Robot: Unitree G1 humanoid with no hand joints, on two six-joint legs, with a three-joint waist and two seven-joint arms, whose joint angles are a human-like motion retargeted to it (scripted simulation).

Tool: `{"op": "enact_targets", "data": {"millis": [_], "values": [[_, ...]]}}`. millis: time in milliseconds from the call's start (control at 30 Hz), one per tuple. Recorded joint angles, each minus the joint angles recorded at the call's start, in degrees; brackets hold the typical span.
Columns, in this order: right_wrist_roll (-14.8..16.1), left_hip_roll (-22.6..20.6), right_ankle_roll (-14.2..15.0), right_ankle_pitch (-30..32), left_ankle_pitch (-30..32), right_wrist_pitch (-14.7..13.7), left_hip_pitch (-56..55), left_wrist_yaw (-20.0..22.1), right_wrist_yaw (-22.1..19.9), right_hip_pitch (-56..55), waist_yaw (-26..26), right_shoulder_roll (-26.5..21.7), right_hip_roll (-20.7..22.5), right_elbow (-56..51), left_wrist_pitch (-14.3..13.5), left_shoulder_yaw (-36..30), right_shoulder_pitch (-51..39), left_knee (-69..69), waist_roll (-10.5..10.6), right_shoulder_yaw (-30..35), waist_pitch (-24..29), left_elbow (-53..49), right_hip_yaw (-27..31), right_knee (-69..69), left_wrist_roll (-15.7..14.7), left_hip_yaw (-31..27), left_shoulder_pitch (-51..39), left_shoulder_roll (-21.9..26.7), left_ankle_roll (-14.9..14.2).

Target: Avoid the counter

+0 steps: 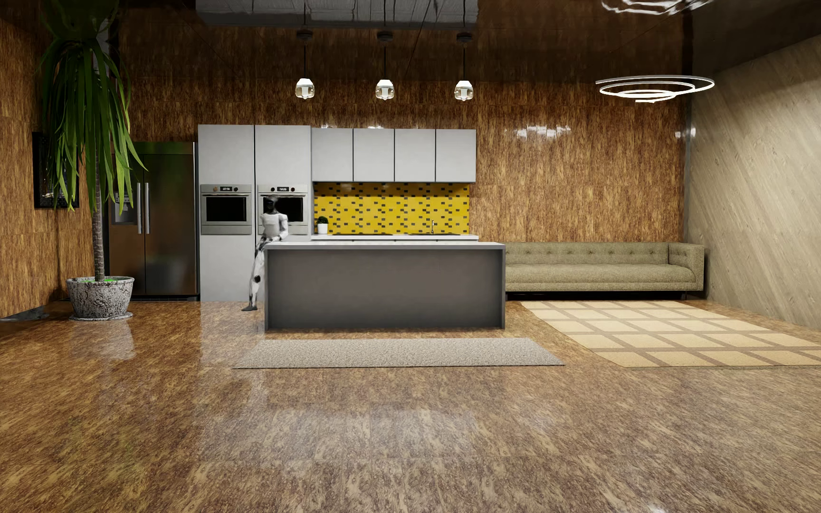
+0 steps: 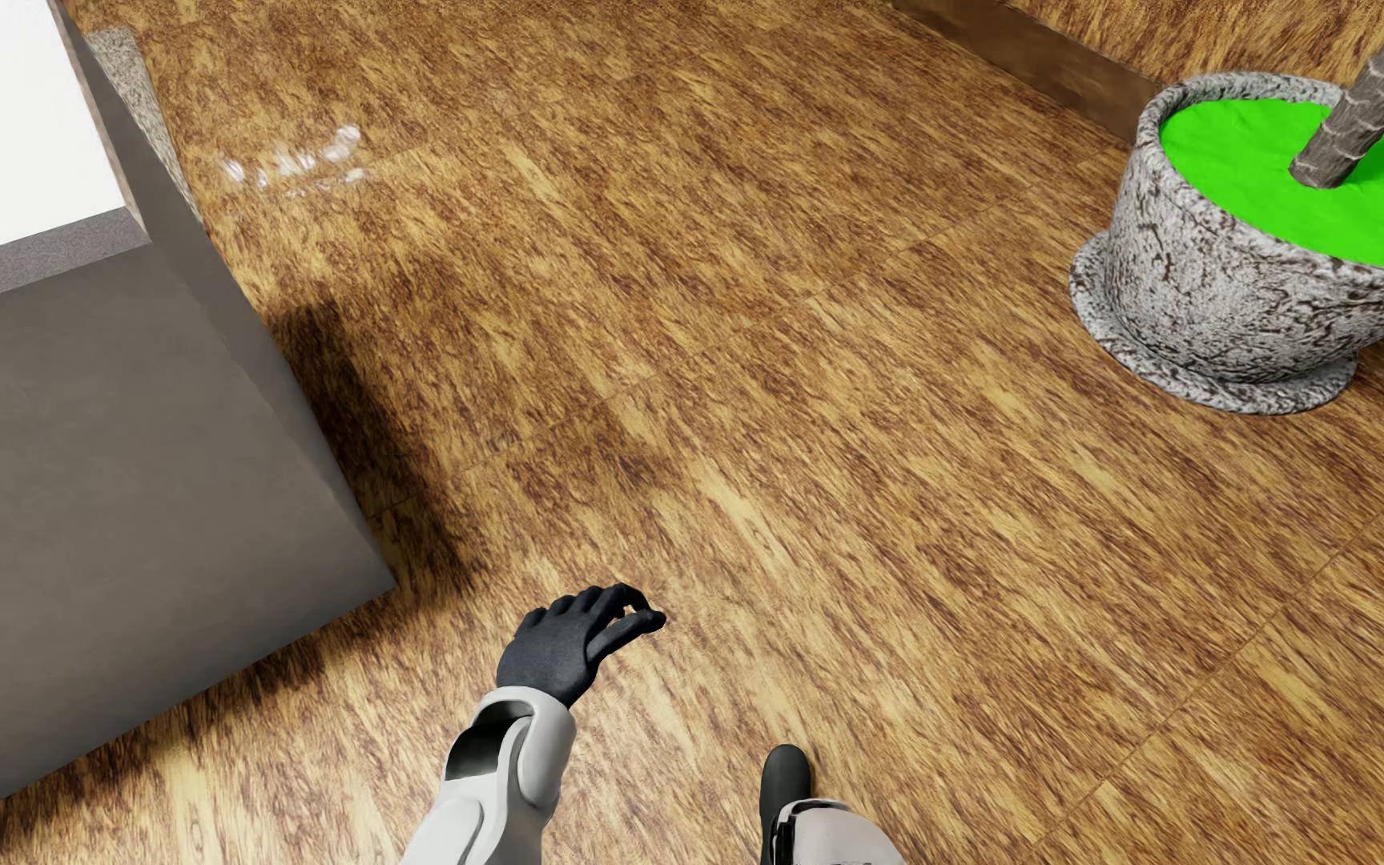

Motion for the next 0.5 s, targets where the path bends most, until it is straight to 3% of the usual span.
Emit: {"op": "enact_targets", "data": {"millis": [33, 67, 100, 133, 167, 200, 233, 267, 300, 367, 400, 433, 467, 500], "values": [[2.2, 1.3, -0.4, -2.7, 4.2, 0.3, 0.3, -0.3, -1.5, 0.2, -0.3, 1.4, -0.6, -1.0, 4.4, 0.7, 1.4, 4.5, 0.8, -2.8, 0.2, 7.0, -1.5, 5.7, 3.0, 0.6, 0.4, 0.2, -0.4], [4.3, 2.9, -1.0, -7.4, 9.1, 0.5, -1.9, -0.5, -2.9, 0.7, -0.7, 2.5, -1.4, -1.6, 9.4, 2.9, 2.8, 12.5, 1.7, -5.3, 0.4, 16.1, -3.4, 10.9, 4.4, 1.8, 0.2, -0.7, -3.2], [5.4, 5.1, -0.7, -10.7, 13.4, 1.0, -6.5, -2.9, -3.7, 2.0, -1.3, 3.4, -1.8, -0.8, 17.1, 5.2, 3.4, 23.7, 2.6, -7.0, 0.6, 26.6, -5.4, 13.5, 6.2, 4.2, -0.5, -1.4, -9.7], [5.7, 8.7, -0.5, -13.2, 18.9, 1.7, -12.2, -7.3, -4.1, 4.0, -1.8, 4.0, -2.1, 0.8, 20.3, 6.8, 3.1, 34.8, 3.6, -7.7, 0.7, 37.9, -7.5, 14.4, 12.0, 7.2, -1.2, 0.1, -15.1], [4.6, 12.8, -0.6, -15.4, 21.3, 2.5, -18.2, -15.8, -3.3, 6.2, -2.1, 3.2, -1.9, 2.8, 20.9, 1.3, 1.9, 43.4, 4.6, -7.6, 0.8, 44.9, -9.2, 14.4, 19.9, 10.1, -1.0, 1.1, -14.4], [2.2, 16.2, -0.7, -17.3, 18.3, 2.5, -23.7, -21.7, -1.8, 8.5, -1.9, 1.6, -1.7, 4.5, 13.7, -4.8, 0.5, 49.2, 5.5, -6.4, 0.9, 46.5, -10.5, 13.9, 27.2, 12.7, 0.4, 3.6, -11.9], [0.2, 18.8, -0.6, -18.7, 16.3, 1.4, -28.8, -21.3, -1.0, 10.9, -1.3, 0.0, -1.1, 5.7, 5.8, -5.7, -0.7, 52.6, 6.4, -5.7, 0.9, 43.4, -11.3, 12.8, 30.1, 15.1, 3.2, 6.2, -11.1], [-0.7, 20.0, -0.5, -19.7, 16.3, 1.0, -33.4, -19.0, -1.0, 13.4, -0.4, -0.4, -0.3, 5.8, 2.6, 0.8, -1.5, 53.5, 7.1, -5.1, 0.9, 39.8, -11.9, 11.3, 26.4, 16.6, 7.1, 7.1, -11.0], [-0.8, 20.4, -0.2, -20.8, 16.6, -0.2, -37.5, -16.7, -1.4, 15.9, 0.5, -0.8, 0.5, 5.9, 2.7, 10.1, -1.8, 51.7, 7.6, -5.0, 0.8, 36.2, -12.4, 9.9, 19.6, 17.6, 12.0, 6.3, -12.1], [-0.4, 20.2, 0.6, -23.1, 14.1, -0.9, -43.7, -11.3, -1.7, 20.5, 1.9, -1.1, 1.9, 6.0, 7.3, 25.9, -3.9, 41.0, 8.3, -5.4, 0.5, 29.8, -12.9, 7.5, 5.8, 18.6, 19.3, 0.7, -11.6], [-0.5, 20.9, 1.0, -24.2, 13.9, -0.8, -45.2, -6.9, -1.8, 22.5, 2.3, -1.5, 2.6, 6.1, 9.2, 30.0, -5.4, 31.7, 8.5, -5.1, 0.3, 27.3, -13.0, 6.6, 1.5, 20.0, 21.7, -1.8, -10.5], [-0.8, 21.8, 1.5, -25.2, 14.1, -0.6, -44.9, -2.2, -1.7, 24.3, 2.7, -2.2, 3.0, 6.5, 10.9, 31.8, -7.4, 19.4, 8.6, -4.4, 0.1, 25.6, -13.0, 5.4, -0.7, 22.9, 23.5, -4.1, -10.7], [-1.3, 22.4, 2.0, -26.0, 16.7, -0.1, -43.4, 1.1, -1.5, 26.0, 3.0, -2.8, 3.7, 7.3, 12.1, 31.8, -9.8, 4.8, 8.7, -3.3, -0.1, 24.8, -12.7, 4.2, -0.8, 26.9, 24.9, -5.9, -10.5], [-2.1, 22.4, 2.5, -26.7, 19.4, 0.1, -42.8, 1.7, -1.2, 27.9, 3.2, -3.2, 4.7, 8.8, 14.0, 31.1, -12.3, -7.6, 8.7, -1.8, -0.2, 24.9, -12.3, 2.8, 0.0, 29.4, 25.7, -7.2, -10.8]]}}
